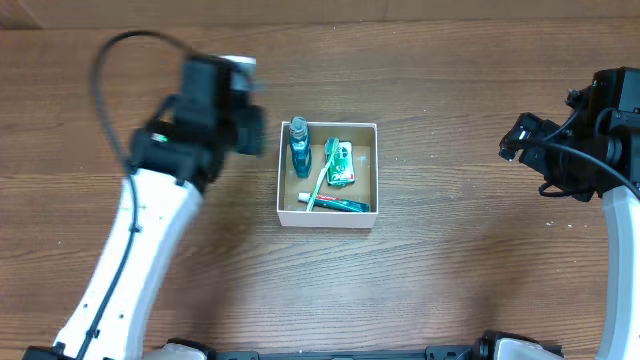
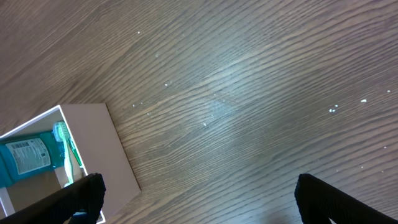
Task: Pack container
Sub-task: 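Place the blue razor into the box with the left gripper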
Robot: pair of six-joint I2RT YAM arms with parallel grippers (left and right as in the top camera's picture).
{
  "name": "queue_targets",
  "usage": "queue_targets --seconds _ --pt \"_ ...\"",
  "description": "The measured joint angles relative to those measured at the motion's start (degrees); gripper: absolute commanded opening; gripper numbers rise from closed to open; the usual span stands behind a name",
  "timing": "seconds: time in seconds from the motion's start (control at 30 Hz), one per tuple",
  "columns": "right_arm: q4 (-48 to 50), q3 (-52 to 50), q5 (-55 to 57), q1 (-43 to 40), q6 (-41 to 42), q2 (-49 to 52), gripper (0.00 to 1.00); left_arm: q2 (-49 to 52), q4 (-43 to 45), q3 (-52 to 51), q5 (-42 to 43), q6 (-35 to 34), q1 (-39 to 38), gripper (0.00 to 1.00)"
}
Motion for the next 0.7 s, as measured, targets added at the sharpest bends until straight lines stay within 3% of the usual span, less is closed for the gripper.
queue_targets --seconds 0.17,0.37,0.4,0.47,0.5,0.6,0.7 --pt "0.0 0.0 0.0 0.0 0.0 0.0 1.00 5.1 4.6 0.0 -1.5 8.5 -19.5 0.04" --pt "0.0 0.0 0.0 0.0 0.0 0.0 1.00 22.2 4.5 0.0 -2.1 9.8 -21.8 0.07" --pt "0.0 0.0 0.0 0.0 0.0 0.0 1.00 23.7 4.5 0.0 -2.1 9.8 -21.5 0.34" --pt "0.0 0.0 0.0 0.0 0.0 0.0 1.00 25.8 4.4 0.0 -2.2 9.7 -20.4 0.48" --pt "0.0 0.0 0.0 0.0 0.0 0.0 1.00 26.0 4.2 0.0 -2.3 8.8 -19.8 0.60" --pt "0.0 0.0 0.0 0.0 0.0 0.0 1.00 26.0 0.2 0.3 -2.5 8.2 -18.8 0.64" --pt "0.4 0.0 0.0 0.0 0.0 0.0 1.00 25.2 -10.0 7.8 -4.5 5.4 -18.9 0.67"
